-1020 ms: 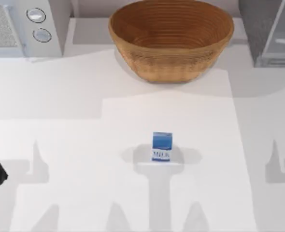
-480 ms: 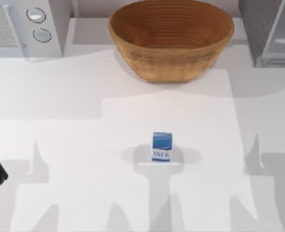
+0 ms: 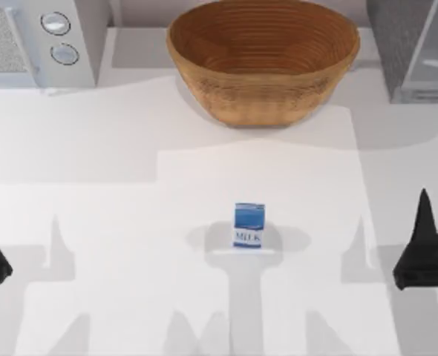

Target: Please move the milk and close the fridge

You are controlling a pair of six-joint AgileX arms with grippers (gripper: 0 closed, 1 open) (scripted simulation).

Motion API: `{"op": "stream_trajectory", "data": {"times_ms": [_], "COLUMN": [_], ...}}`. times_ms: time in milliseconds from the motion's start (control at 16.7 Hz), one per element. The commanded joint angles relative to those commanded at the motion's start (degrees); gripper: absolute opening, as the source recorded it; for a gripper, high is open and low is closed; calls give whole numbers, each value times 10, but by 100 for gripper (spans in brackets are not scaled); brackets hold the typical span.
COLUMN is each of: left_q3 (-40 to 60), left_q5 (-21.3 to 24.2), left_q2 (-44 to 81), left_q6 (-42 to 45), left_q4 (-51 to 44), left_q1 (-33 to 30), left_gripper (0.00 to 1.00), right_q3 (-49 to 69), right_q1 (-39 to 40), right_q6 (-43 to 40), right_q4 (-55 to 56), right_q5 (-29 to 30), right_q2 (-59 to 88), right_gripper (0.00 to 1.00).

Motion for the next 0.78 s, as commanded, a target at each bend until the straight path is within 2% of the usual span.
{"op": "stream_trajectory", "data": {"times_ms": [420, 780], "left_q3": [0, 0], "left_q5": [0, 0], "left_q2": [0, 0], "left_q6": [0, 0], "left_q4": [0, 0], "left_q1": [0, 0], "left_gripper": [100, 100], "right_q3": [10, 115], "right_q1": [6, 54], "right_q6": [-1, -6], "right_q4": [15, 145], "right_q5": [6, 69], "right_q2": [19, 218], "right_gripper": [100, 100]}}
